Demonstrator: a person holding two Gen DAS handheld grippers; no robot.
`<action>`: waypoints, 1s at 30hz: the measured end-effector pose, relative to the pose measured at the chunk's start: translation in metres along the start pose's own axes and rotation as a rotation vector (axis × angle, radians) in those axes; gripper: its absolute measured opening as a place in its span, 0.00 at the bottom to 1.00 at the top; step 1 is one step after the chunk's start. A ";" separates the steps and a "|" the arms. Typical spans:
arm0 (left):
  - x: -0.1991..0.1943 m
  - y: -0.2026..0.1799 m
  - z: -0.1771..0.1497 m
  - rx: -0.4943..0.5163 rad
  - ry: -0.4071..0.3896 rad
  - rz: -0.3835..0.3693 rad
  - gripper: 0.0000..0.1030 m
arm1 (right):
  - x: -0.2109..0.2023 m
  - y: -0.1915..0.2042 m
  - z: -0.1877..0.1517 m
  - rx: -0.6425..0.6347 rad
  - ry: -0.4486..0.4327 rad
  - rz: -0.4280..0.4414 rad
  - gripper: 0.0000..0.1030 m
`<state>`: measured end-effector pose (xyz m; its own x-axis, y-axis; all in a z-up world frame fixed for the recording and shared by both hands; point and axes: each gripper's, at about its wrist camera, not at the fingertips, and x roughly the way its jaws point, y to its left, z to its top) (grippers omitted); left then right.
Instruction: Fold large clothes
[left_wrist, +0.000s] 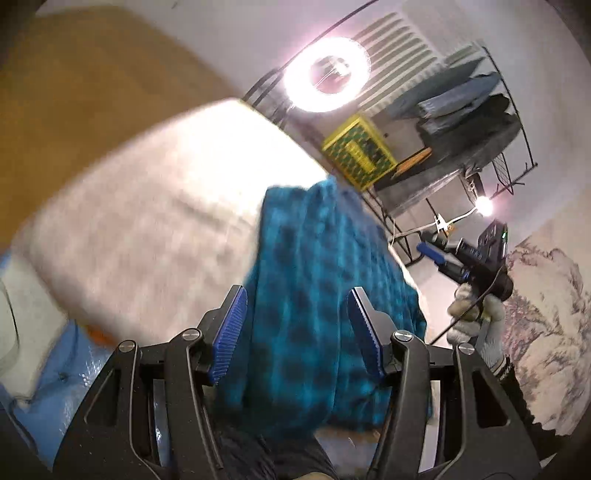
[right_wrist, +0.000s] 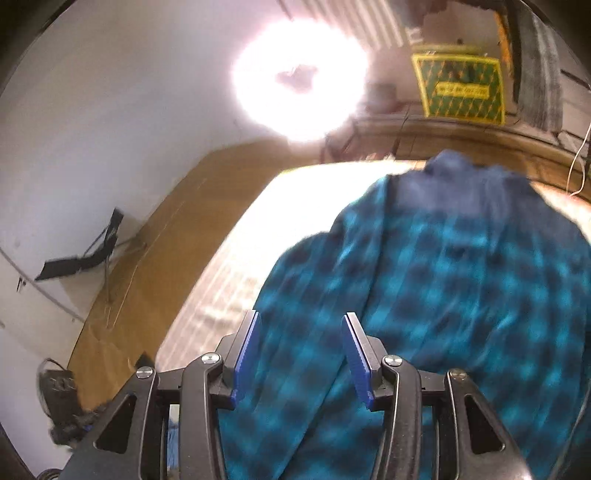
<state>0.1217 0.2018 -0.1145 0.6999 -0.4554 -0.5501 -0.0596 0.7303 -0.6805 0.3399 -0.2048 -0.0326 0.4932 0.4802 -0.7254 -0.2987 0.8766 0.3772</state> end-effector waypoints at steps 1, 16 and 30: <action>0.006 -0.005 0.017 0.022 0.000 -0.007 0.56 | -0.001 -0.005 0.011 0.004 -0.018 0.001 0.51; 0.262 0.053 0.113 -0.168 0.303 0.006 0.59 | 0.131 -0.102 0.091 0.168 0.053 0.064 0.71; 0.305 0.053 0.101 -0.116 0.344 -0.016 0.02 | 0.234 -0.111 0.086 0.148 0.202 0.120 0.24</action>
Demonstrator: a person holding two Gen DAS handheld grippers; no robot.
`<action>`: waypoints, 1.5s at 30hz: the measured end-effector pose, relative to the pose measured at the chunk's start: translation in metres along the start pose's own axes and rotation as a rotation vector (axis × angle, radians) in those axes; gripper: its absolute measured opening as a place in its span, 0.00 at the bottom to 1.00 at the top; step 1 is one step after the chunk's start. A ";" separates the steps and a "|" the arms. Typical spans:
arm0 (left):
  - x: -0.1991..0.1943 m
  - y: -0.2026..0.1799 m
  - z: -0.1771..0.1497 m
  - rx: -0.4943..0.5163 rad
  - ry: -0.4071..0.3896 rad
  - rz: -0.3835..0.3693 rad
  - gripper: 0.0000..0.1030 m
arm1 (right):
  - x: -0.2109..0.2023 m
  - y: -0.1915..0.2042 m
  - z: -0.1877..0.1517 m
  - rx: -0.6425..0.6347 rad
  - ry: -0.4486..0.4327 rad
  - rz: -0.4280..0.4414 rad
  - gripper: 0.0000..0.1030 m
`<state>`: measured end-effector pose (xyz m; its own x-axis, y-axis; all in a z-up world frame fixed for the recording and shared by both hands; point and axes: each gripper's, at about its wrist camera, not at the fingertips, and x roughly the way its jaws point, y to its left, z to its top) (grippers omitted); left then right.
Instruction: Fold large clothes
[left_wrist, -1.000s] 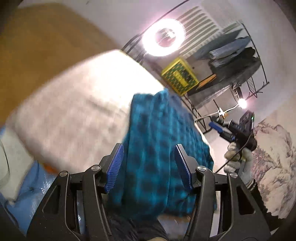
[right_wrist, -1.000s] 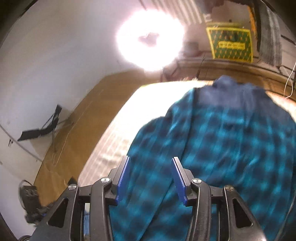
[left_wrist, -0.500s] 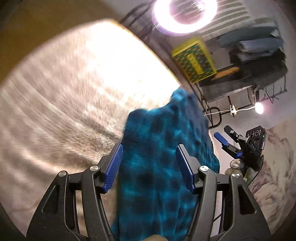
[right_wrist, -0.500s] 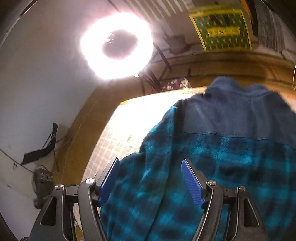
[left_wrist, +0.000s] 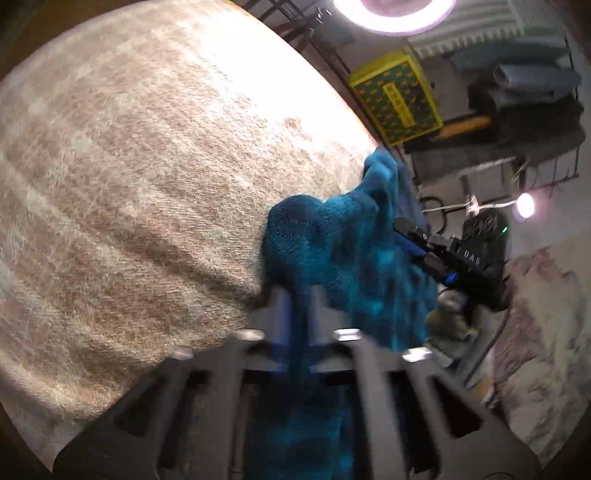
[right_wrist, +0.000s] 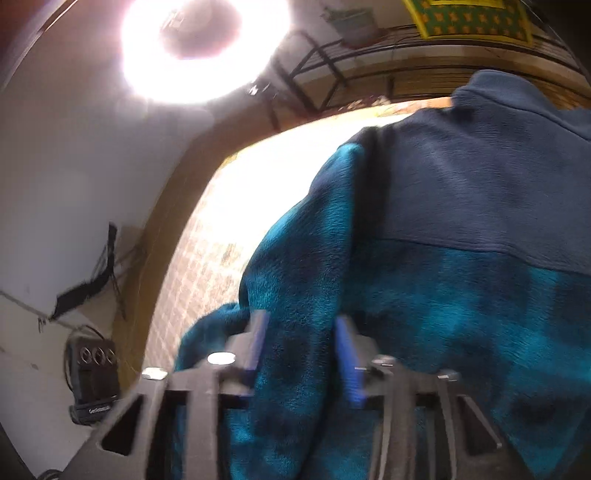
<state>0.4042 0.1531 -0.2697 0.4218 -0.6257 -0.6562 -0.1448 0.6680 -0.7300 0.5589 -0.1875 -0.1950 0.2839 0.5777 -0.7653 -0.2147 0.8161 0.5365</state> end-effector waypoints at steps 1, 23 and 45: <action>-0.002 -0.001 -0.003 0.007 -0.009 -0.002 0.01 | 0.001 0.003 0.001 -0.006 0.002 -0.004 0.07; -0.057 -0.013 0.023 0.053 -0.173 0.173 0.24 | -0.012 0.029 0.030 -0.058 -0.105 -0.137 0.35; -0.202 0.033 -0.285 -0.080 -0.114 0.013 0.43 | -0.228 0.113 -0.283 -0.144 -0.079 0.175 0.50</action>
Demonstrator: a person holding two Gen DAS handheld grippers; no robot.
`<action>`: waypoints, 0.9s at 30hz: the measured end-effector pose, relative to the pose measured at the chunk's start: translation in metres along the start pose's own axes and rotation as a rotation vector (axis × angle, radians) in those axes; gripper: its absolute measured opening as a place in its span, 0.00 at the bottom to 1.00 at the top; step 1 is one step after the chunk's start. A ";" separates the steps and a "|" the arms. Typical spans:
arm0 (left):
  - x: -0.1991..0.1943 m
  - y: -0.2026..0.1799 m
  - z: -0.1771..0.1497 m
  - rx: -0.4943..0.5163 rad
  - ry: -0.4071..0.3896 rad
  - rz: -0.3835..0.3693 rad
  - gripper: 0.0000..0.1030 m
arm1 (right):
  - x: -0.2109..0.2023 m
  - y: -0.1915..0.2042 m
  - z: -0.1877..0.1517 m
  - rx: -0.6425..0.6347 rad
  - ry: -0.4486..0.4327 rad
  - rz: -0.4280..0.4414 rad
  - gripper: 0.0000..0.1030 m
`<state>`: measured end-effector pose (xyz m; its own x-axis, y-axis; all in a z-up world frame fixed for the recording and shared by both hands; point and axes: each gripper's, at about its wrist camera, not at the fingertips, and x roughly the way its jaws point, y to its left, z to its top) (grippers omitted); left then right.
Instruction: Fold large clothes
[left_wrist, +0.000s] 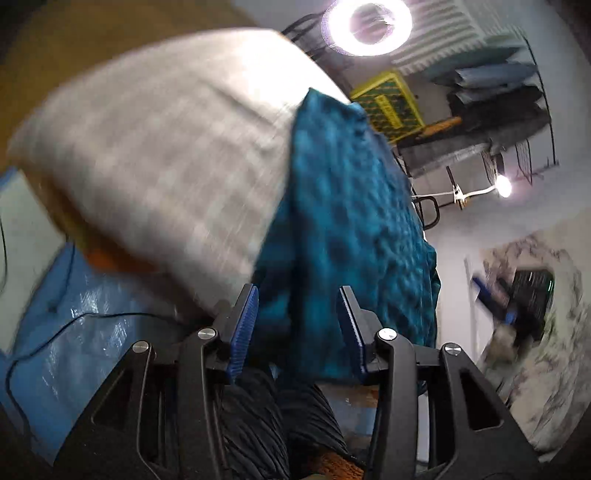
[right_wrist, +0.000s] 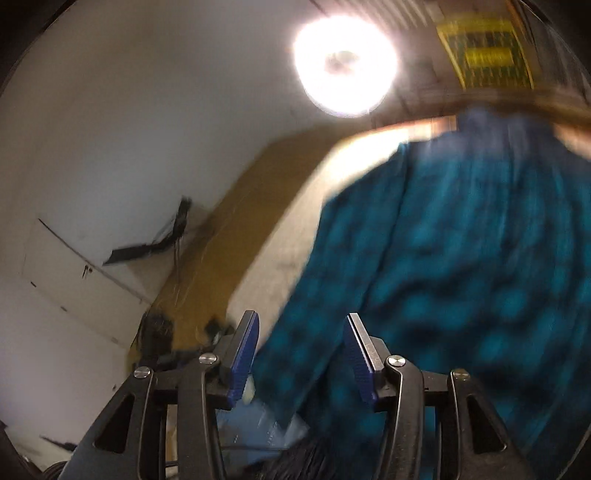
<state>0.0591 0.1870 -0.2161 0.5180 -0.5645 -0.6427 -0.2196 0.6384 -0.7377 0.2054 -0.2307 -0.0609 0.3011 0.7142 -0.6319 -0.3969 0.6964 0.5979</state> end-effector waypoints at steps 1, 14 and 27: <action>0.002 0.006 -0.005 -0.022 0.005 -0.001 0.43 | 0.011 0.001 -0.021 0.013 0.036 0.008 0.50; 0.031 0.028 -0.019 -0.198 0.020 -0.124 0.42 | 0.131 -0.002 -0.107 0.096 0.260 -0.028 0.49; 0.039 0.041 -0.020 -0.187 0.019 -0.093 0.07 | 0.115 0.013 -0.064 0.269 0.148 0.198 0.00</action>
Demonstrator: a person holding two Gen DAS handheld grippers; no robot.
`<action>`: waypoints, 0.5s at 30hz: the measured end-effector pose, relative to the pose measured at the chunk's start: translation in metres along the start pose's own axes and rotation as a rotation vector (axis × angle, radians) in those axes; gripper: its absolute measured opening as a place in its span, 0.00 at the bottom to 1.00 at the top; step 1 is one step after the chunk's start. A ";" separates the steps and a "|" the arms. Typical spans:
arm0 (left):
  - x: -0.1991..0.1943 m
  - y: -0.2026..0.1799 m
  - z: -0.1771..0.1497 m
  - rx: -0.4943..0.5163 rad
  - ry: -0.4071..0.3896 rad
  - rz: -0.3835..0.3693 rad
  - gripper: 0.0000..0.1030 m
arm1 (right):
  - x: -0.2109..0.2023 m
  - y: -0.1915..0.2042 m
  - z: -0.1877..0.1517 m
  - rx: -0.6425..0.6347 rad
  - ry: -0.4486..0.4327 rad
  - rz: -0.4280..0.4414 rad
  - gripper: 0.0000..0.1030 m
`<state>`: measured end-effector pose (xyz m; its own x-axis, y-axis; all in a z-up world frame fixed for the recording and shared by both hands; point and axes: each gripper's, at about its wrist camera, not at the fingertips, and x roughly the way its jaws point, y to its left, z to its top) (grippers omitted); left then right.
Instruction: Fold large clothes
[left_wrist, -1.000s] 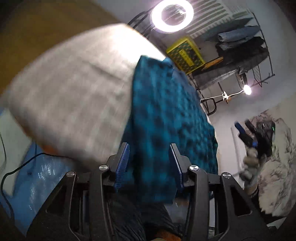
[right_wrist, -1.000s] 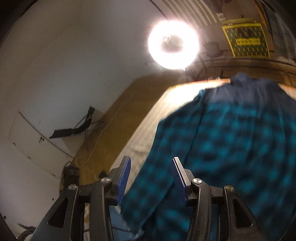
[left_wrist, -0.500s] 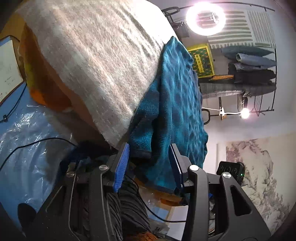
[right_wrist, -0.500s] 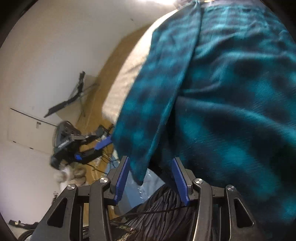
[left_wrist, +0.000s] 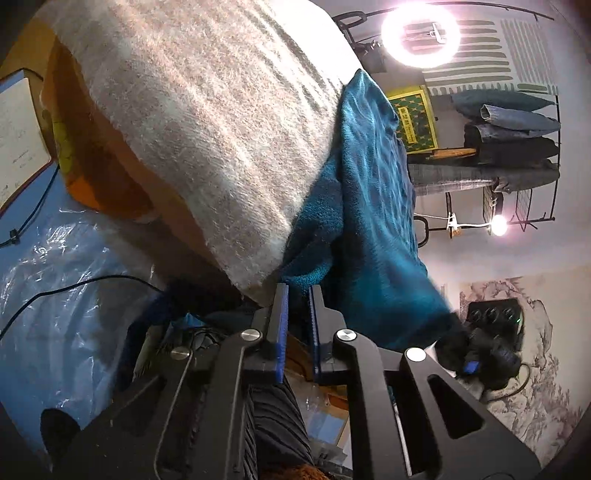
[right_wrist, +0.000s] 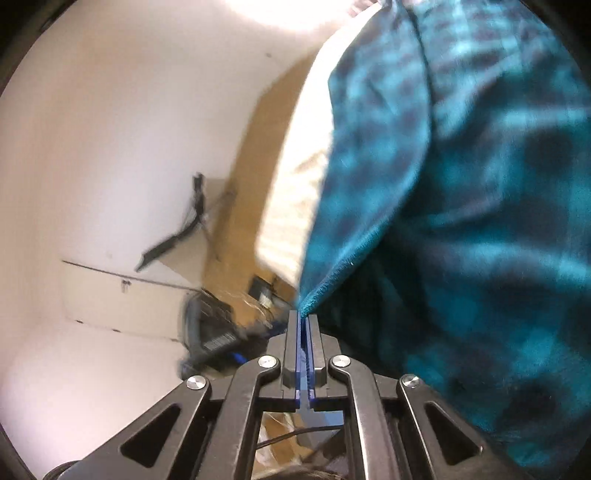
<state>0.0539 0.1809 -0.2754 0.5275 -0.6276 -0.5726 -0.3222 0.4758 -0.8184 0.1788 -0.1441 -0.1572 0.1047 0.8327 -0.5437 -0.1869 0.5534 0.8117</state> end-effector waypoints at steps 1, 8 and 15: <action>-0.001 0.000 -0.001 0.005 -0.004 0.000 0.07 | -0.003 0.006 0.001 -0.008 -0.009 0.004 0.00; -0.012 0.002 -0.013 -0.008 -0.023 -0.033 0.06 | -0.003 -0.004 -0.003 0.151 -0.013 0.177 0.00; -0.014 0.003 -0.010 -0.014 -0.038 -0.049 0.10 | 0.006 -0.031 -0.020 0.153 0.002 -0.003 0.38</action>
<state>0.0373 0.1847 -0.2700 0.5723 -0.6256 -0.5302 -0.3063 0.4366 -0.8459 0.1660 -0.1565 -0.1903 0.1036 0.8312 -0.5462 -0.0351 0.5519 0.8332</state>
